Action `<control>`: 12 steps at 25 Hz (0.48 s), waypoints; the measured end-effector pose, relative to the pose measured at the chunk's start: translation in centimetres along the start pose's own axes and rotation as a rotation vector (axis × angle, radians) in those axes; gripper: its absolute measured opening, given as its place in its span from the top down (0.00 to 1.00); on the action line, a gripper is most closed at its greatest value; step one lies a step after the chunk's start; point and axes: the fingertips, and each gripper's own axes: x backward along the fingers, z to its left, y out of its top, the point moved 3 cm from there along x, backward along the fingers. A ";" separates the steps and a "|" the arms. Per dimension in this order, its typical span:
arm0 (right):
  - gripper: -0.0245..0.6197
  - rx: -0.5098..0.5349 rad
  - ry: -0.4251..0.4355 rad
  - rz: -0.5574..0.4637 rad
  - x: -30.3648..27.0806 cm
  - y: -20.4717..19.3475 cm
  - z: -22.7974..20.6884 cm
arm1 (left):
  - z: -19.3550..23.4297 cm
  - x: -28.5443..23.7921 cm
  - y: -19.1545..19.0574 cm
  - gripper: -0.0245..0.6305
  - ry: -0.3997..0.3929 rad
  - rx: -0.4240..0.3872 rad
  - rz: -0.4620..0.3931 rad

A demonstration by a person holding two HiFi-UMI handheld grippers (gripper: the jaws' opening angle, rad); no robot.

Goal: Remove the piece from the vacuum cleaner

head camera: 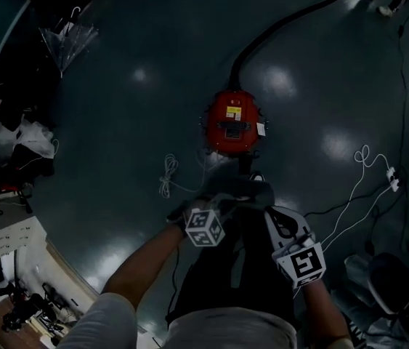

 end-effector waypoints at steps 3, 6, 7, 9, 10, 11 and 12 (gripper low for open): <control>0.94 0.011 0.001 -0.001 2.4 2.9 2.2 | -1.3 5.5 3.7 0.92 0.005 -0.030 -0.023; 0.94 0.016 -0.017 -0.005 5.3 5.8 4.6 | -3.1 10.4 7.0 0.92 -0.020 -0.053 -0.026; 0.94 0.028 -0.018 -0.012 6.3 6.7 5.4 | -3.7 12.0 8.1 0.92 -0.027 -0.059 -0.024; 0.94 0.045 -0.023 -0.019 8.4 8.5 6.9 | -4.7 15.4 10.5 0.92 -0.031 -0.068 -0.023; 0.94 0.048 -0.029 -0.020 9.4 9.4 7.5 | -5.2 17.0 11.6 0.92 -0.031 -0.070 -0.025; 0.94 0.053 -0.035 -0.023 10.2 10.3 8.2 | -5.6 18.4 12.6 0.92 -0.032 -0.068 -0.030; 0.94 0.063 -0.038 -0.028 11.1 11.1 8.8 | -6.2 19.8 13.4 0.92 -0.035 -0.064 -0.036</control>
